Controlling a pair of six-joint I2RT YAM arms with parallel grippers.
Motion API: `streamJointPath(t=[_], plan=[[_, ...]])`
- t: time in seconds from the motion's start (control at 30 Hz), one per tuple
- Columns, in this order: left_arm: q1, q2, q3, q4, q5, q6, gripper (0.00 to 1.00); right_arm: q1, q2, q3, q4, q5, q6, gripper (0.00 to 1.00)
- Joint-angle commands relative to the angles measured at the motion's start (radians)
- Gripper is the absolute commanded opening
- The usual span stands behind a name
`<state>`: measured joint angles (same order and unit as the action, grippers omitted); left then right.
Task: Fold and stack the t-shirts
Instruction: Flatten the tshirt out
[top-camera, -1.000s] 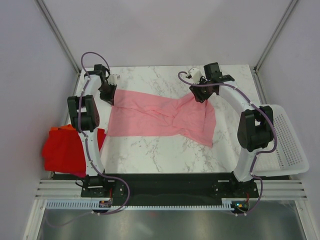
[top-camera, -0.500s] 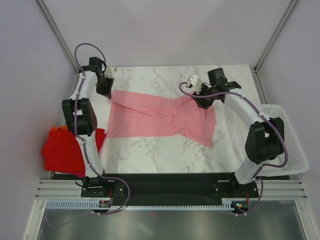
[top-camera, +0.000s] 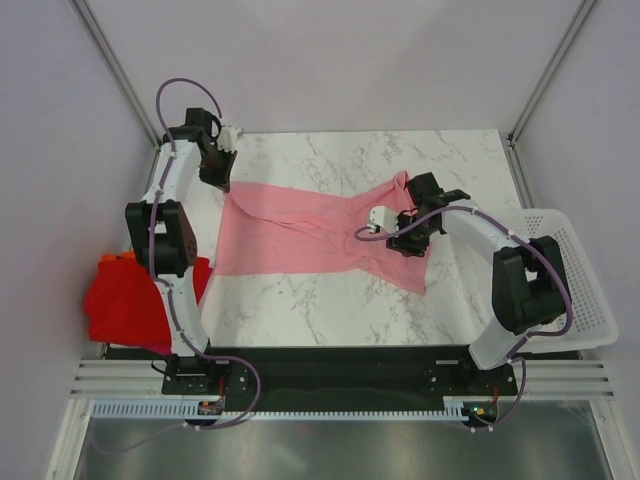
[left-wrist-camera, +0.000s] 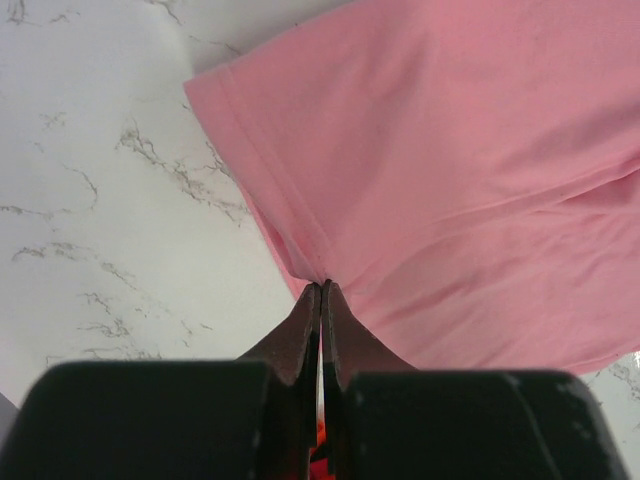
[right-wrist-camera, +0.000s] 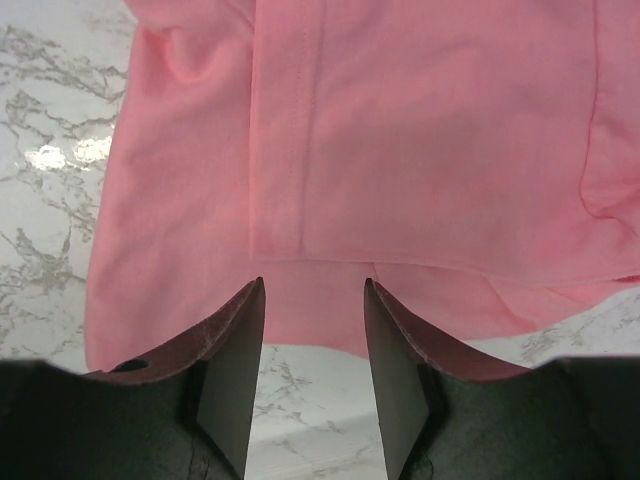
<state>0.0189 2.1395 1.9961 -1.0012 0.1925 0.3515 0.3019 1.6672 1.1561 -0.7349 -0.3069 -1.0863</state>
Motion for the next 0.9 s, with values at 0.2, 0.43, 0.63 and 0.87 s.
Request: streamJointPath(t=[0.2, 0.43, 0.63, 0.87], plan=[[-0.007, -0.03, -0.028, -0.005, -0.028, 0.037, 0.02, 0.003, -0.012, -0.024, -0.011, -0.008, -0.15, 0.65], [-0.007, -0.017, -0.034, -0.002, -0.036, 0.037, 0.02, 0.016, -0.001, -0.036, -0.015, -0.009, -0.178, 0.65], [-0.007, -0.01, -0.037, 0.001, -0.048, 0.038, 0.02, 0.037, 0.003, -0.07, -0.014, -0.017, -0.238, 0.59], [-0.007, -0.007, -0.043, 0.003, -0.067, 0.04, 0.02, 0.046, 0.019, -0.085, 0.002, -0.006, -0.267, 0.57]])
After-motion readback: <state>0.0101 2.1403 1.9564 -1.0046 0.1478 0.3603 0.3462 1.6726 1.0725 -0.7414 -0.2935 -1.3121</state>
